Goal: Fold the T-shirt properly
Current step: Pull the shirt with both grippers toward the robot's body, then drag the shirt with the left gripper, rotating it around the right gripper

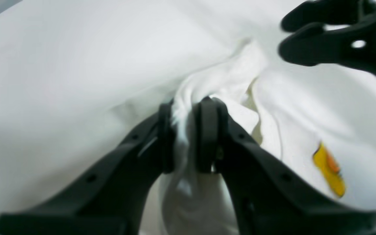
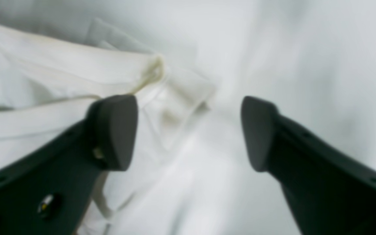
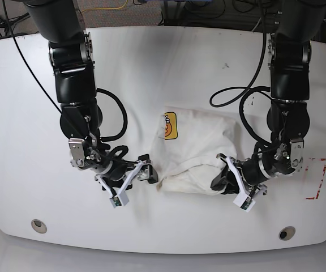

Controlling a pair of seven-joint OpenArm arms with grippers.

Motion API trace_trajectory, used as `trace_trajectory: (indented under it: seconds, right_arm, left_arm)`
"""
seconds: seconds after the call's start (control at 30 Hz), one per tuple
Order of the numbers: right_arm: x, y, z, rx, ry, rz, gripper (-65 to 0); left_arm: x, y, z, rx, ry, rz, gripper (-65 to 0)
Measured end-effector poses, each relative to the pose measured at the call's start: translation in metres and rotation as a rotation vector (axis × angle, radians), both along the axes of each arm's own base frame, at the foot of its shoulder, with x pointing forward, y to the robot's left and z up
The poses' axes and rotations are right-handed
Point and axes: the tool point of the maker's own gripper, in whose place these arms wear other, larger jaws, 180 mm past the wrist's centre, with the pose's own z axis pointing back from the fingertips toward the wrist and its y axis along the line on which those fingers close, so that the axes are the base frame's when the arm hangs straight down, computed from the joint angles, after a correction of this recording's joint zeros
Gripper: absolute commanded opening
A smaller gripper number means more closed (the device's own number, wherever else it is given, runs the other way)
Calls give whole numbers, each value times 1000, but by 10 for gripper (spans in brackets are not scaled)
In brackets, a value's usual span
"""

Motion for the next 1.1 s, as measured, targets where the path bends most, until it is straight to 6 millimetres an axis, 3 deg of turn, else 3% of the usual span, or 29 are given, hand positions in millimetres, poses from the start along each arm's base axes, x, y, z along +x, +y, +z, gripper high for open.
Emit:
trace_trajectory:
  seconds: [0.2,0.37,0.53,0.67,0.77,0.97,1.1]
  right_arm:
    - [-13,12,4,8,-25,41,-90]
    - [-36,6,22,-48,-83,79,-90]
    - [-60,18,46,-67,-141,121,-90]
    - [-83,41,69,-19,-208,175,-90]
    - [-100,53,64,-1,-192,206,-90]
    - [-122,57,52,-29,-188,272,-90]
    - [-131,61,51,-25,-193,297,-90]
  left_arm:
    - [2,12,20,25,-61,2,-542]
    - [3,33,40,59,-121,26,-542]
    - [8,55,65,61,-186,80,-542]
    - [7,49,75,56,-216,69,-540]
    - [7,45,76,41,-218,64,-540]
    - [7,33,75,12,-215,59,-537]
    - [7,25,76,-2,-218,48,-471]
